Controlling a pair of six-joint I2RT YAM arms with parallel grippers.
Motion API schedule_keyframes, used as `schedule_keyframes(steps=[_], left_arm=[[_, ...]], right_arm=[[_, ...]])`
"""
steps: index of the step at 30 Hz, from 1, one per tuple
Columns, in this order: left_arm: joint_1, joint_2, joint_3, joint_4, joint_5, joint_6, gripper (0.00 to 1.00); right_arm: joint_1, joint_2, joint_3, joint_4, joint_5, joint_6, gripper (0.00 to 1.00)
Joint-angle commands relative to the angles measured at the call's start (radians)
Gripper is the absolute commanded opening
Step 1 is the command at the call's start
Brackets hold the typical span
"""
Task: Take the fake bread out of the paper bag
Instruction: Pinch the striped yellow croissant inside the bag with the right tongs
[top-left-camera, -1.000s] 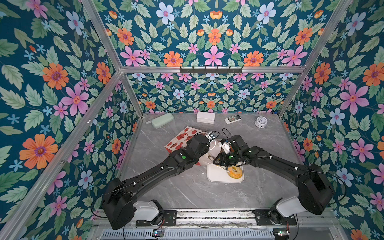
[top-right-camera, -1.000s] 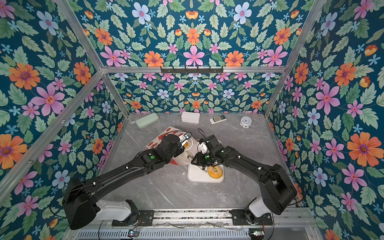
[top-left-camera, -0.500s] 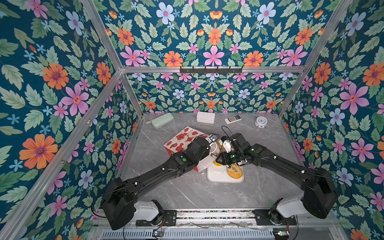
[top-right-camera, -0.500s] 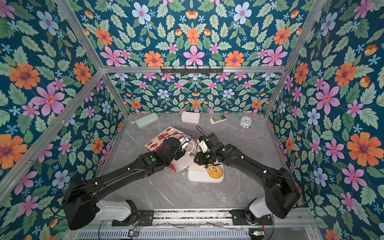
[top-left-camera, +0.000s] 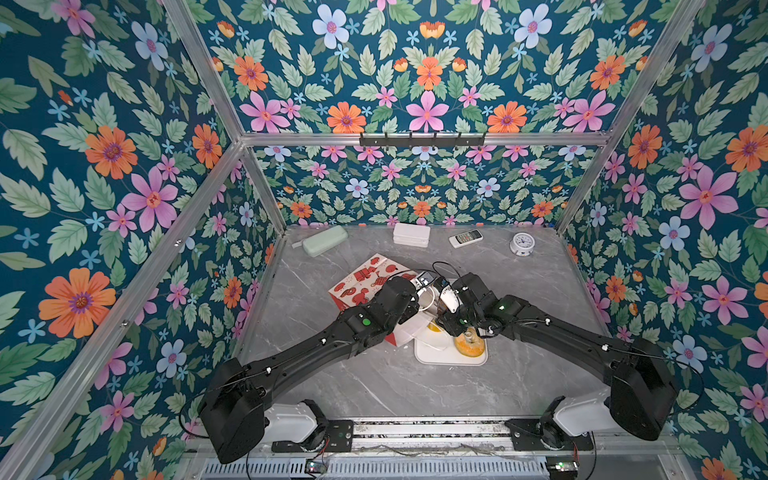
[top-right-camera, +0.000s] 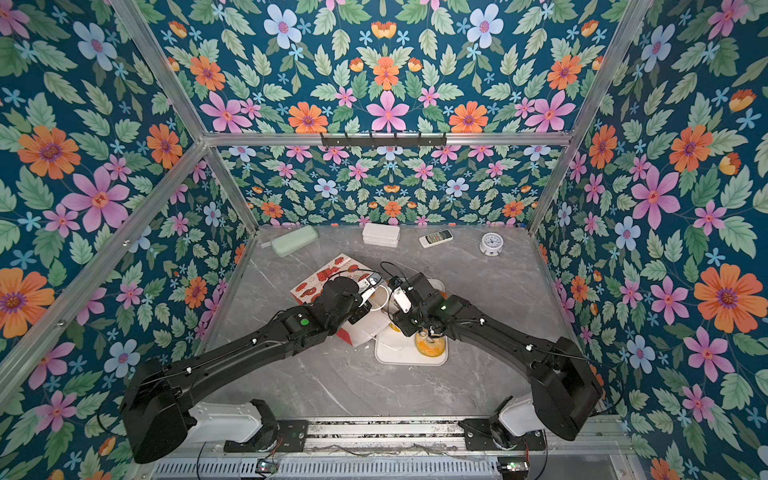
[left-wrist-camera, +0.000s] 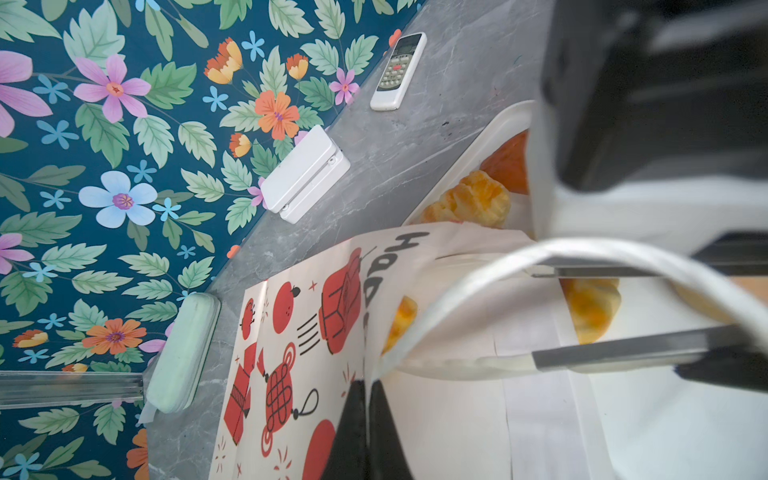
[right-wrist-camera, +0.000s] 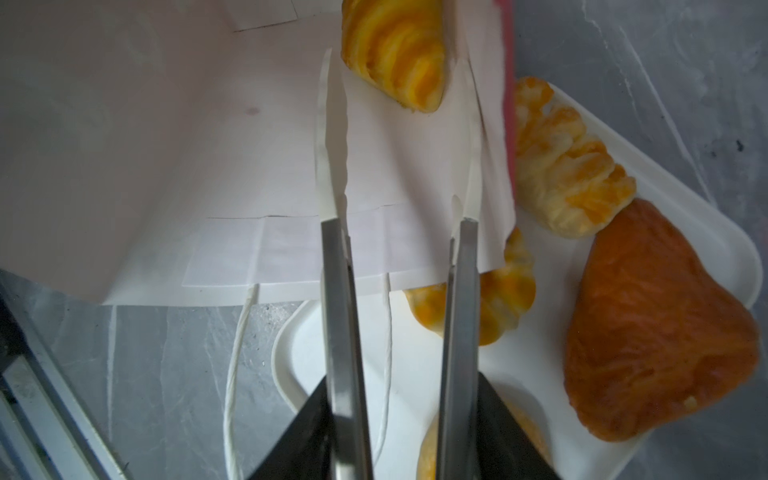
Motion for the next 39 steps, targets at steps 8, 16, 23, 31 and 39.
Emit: schedule_keyframes(steps=[8,16,23,31,39], left_arm=[[0.001,-0.029,-0.025,0.031,0.023,-0.015,0.0],[0.003,-0.033,-0.025,0.06,0.044,-0.018,0.0],[0.004,-0.016,-0.009,0.071,0.069,-0.014,0.0],[0.002,-0.004,0.007,0.071,0.074,-0.015,0.0],[0.003,-0.005,0.012,0.073,0.063,-0.015,0.0]], right_arm=[[0.002,0.049,0.037,0.094,0.065,-0.175,0.5],[0.022,0.121,0.076,0.11,0.061,-0.214,0.5],[0.031,0.182,0.08,0.109,0.079,-0.226,0.5],[0.042,0.26,0.097,0.095,0.099,-0.243,0.5],[0.046,0.235,0.103,0.023,-0.039,-0.219,0.46]])
